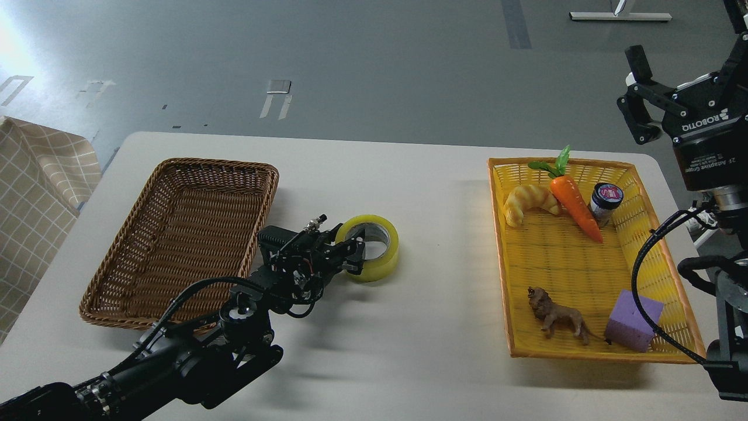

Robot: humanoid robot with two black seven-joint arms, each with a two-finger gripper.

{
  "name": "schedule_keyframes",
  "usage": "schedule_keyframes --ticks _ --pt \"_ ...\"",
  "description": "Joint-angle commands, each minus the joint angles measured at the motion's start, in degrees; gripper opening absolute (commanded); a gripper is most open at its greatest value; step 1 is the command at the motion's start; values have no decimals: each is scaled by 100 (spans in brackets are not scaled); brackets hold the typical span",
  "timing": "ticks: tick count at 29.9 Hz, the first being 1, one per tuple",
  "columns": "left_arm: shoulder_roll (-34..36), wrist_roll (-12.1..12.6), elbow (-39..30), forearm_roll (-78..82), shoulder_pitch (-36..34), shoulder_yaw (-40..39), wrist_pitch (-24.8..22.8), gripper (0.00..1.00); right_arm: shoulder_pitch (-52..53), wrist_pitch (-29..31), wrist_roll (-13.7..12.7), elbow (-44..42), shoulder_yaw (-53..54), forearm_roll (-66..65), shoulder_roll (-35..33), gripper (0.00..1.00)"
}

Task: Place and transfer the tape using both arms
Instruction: 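Grip the tape roll's edge with the left gripper and lift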

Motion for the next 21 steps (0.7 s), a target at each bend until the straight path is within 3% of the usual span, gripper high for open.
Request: schedule_keyframes --ticks 1,9,21 --pt "11 25 -28 0 16 27 -3 21 -43 0 -1 -20 -3 -9 1 100" --pt "72 34 -89 0 -2 63 -12 9 -104 0 -1 -82 6 -9 27 100" --pt "336 17 -502 0 -151 63 -223 9 -96 0 -1 -152 -29 -9 54 100"
